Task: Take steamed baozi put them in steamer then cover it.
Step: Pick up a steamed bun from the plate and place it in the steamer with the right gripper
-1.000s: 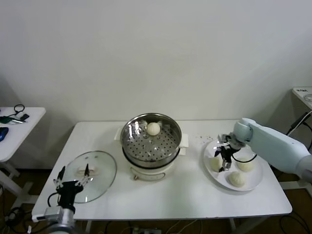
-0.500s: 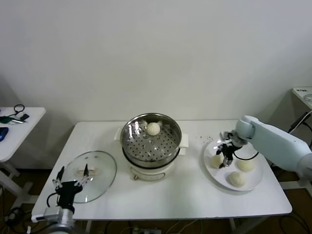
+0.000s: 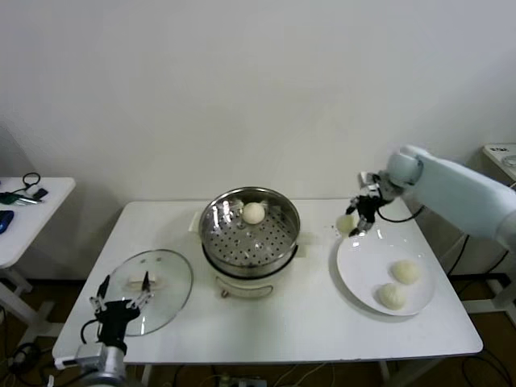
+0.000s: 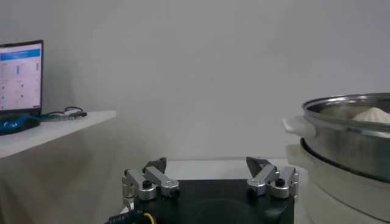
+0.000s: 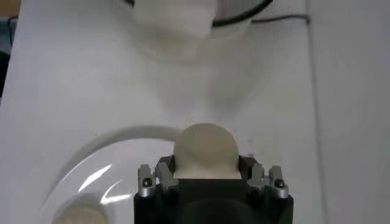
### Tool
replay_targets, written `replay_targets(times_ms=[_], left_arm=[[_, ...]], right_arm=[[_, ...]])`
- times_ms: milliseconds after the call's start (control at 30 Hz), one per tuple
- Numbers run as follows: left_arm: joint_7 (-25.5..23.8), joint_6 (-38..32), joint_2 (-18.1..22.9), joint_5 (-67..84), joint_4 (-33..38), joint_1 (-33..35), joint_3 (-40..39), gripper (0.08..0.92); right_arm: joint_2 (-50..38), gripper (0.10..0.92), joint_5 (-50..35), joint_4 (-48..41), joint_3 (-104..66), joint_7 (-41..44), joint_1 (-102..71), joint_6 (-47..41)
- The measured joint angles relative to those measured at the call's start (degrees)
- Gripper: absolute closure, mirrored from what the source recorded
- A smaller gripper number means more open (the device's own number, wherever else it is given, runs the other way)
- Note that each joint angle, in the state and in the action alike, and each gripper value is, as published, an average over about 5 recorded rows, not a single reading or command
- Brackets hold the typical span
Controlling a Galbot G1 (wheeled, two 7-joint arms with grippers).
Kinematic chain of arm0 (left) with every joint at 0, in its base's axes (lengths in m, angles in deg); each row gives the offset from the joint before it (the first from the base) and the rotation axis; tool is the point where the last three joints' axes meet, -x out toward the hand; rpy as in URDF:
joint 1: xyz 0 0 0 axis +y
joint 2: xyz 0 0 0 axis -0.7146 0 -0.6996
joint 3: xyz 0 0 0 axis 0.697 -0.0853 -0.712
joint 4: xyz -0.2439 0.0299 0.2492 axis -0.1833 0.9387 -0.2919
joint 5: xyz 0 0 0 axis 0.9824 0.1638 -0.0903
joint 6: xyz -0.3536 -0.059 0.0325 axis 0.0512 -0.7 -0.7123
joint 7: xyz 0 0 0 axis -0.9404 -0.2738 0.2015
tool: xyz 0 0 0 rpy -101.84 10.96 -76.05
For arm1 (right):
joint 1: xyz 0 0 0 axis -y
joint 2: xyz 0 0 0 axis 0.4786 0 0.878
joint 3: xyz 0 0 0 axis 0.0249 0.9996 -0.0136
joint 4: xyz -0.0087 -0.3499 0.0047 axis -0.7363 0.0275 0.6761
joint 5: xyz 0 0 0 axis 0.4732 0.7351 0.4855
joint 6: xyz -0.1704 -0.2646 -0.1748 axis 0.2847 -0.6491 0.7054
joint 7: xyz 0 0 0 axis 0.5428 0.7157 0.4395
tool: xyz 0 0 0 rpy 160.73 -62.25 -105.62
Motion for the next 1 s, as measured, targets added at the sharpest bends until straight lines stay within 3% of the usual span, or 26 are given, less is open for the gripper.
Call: replay_targets(times_ms=[533,1000], left_arm=[[-0.17,-1.26,0.13,-0.34,2.09,1.10,-0.81,0.177],[-0.10,-2.30,0.34,-0.20,2.70,1.53,-0.99,0.177]], right_arm=[[14.71,0.347,-16.81,-0.05,7.38,-4.13,10.31,-6.28],[26.53,0.346,-22.18,-1.07,12.17,-7.78,8.54,-9.04]])
